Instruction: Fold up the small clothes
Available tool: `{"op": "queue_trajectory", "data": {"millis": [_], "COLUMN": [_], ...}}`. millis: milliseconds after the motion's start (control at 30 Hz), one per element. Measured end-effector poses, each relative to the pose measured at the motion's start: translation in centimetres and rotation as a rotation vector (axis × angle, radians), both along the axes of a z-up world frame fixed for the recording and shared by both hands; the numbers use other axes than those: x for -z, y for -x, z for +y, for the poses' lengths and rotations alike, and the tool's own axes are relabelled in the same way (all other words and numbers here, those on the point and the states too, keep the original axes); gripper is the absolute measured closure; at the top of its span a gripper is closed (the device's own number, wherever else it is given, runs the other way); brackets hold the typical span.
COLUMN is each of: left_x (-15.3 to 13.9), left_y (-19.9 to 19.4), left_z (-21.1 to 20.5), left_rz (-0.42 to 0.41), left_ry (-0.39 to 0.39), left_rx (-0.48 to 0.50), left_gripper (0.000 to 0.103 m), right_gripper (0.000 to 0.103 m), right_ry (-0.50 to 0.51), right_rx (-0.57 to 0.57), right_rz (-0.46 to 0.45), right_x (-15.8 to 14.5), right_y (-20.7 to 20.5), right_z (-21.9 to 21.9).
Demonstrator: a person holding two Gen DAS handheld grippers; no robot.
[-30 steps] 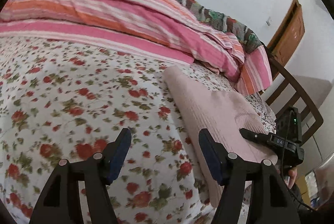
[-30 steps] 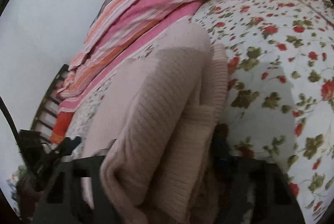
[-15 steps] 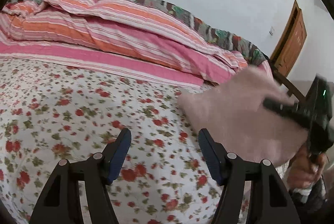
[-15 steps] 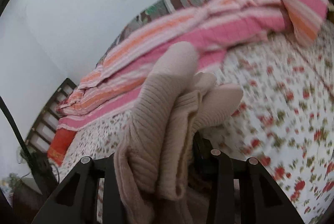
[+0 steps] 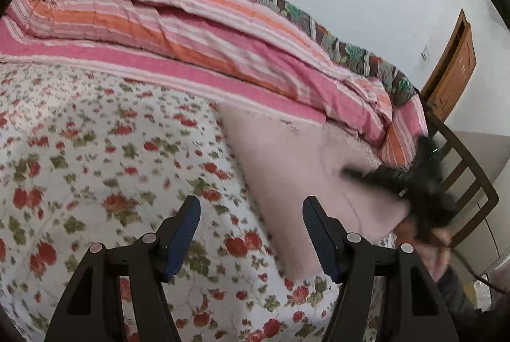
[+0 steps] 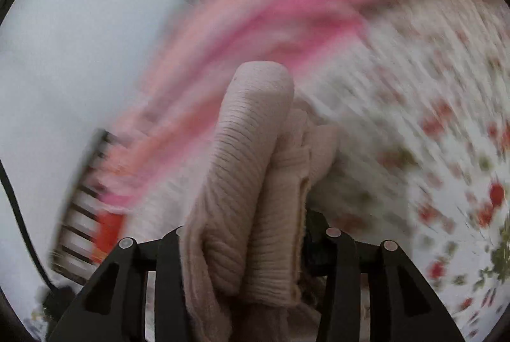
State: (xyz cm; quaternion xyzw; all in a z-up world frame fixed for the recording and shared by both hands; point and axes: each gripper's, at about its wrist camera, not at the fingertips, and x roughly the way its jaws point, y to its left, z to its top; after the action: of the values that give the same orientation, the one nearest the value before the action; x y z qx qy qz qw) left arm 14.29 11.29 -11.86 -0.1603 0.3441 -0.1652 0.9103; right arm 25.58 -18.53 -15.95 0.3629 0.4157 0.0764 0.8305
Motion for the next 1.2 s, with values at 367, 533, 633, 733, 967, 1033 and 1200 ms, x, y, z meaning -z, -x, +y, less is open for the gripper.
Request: {"op": "queue_trajectory", "data": {"millis": [367, 533, 633, 733, 967, 1033, 1200], "left_x": [0.5, 0.3, -0.1, 0.1, 1.6, 2.3, 4.3], "left_y": [-3.5, -5.3, -5.7, -7.3, -12.9, -14.5, -18.6], "left_z": [-3.6, -4.8, -5.3, -5.9, -5.9, -5.7, -6.2], "left_rz": [0.017, 0.038, 0.021, 0.038, 0.121, 0.157, 0.23], "left_ry": [-0.011, 0.003, -0.018, -0.049, -0.012, 0.023, 0.066], "left_rx": [0.046, 0.03, 0.025, 0.021, 0.012, 0.017, 0.045], "left_gripper": [0.038, 0.038, 0.038, 0.038, 0.039, 0.039, 0.047], "right_gripper": [0.052, 0.089, 0.09, 0.09, 0.073, 0.072, 0.073], "right_ry": [0.272, 0.387, 0.34, 0.383, 0.484, 0.487, 0.497], "right_rx": [-0.037, -0.186, -0.188, -0.157, -0.13, -0.137, -0.259], "right_rz": [-0.182, -0.094, -0.284, -0.161, -0.187, -0.242, -0.279], "right_x": [-4.8, -3.1, -4.9, -1.9, -3.9, -4.8, -4.4], "right_y": [3.6, 0.7, 3.0, 2.0, 2.3, 2.2, 0.3], "right_z": [-1.8, 1.0, -0.8, -1.4, -1.2, -0.9, 1.8]}}
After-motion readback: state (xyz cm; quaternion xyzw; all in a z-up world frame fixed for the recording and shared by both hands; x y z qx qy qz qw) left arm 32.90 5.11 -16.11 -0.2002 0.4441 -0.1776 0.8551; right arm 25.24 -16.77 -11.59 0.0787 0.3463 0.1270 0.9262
